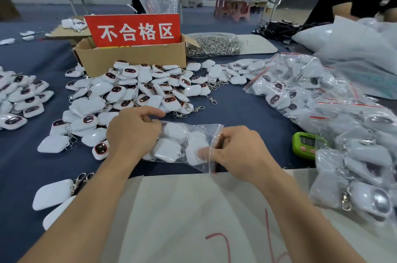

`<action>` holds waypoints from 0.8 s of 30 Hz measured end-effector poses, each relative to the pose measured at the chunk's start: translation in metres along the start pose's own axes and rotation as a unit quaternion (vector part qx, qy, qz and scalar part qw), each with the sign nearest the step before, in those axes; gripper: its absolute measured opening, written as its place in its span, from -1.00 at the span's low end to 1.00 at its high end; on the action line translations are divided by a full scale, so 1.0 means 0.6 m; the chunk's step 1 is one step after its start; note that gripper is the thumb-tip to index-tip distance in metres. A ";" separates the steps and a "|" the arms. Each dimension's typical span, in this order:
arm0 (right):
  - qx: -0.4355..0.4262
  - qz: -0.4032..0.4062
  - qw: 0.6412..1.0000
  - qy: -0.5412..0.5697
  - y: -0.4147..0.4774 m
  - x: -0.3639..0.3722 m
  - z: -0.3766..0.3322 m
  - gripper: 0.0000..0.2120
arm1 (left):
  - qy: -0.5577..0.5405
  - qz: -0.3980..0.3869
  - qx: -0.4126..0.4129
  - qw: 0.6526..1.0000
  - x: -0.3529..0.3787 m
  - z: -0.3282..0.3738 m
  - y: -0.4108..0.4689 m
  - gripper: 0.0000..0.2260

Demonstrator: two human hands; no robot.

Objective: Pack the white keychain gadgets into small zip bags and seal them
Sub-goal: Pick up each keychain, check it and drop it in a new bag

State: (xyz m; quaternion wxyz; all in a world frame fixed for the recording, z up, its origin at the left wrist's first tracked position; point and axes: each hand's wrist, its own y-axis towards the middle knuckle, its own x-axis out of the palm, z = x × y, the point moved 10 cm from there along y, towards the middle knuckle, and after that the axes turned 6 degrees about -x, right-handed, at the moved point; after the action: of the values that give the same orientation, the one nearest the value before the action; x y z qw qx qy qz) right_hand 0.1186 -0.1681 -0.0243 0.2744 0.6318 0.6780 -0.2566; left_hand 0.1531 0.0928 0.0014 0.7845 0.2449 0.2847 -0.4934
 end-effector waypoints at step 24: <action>0.005 0.112 0.993 -0.024 0.015 -0.062 0.023 -0.82 | 0.034 -0.198 0.152 0.968 0.021 0.037 0.001 -0.65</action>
State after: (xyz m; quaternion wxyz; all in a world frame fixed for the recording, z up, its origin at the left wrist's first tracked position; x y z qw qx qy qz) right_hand 0.1302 -0.2036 -0.0081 0.3143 0.6992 0.5944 -0.2430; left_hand 0.1626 0.0706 0.0088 0.6146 0.3171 0.2755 -0.6677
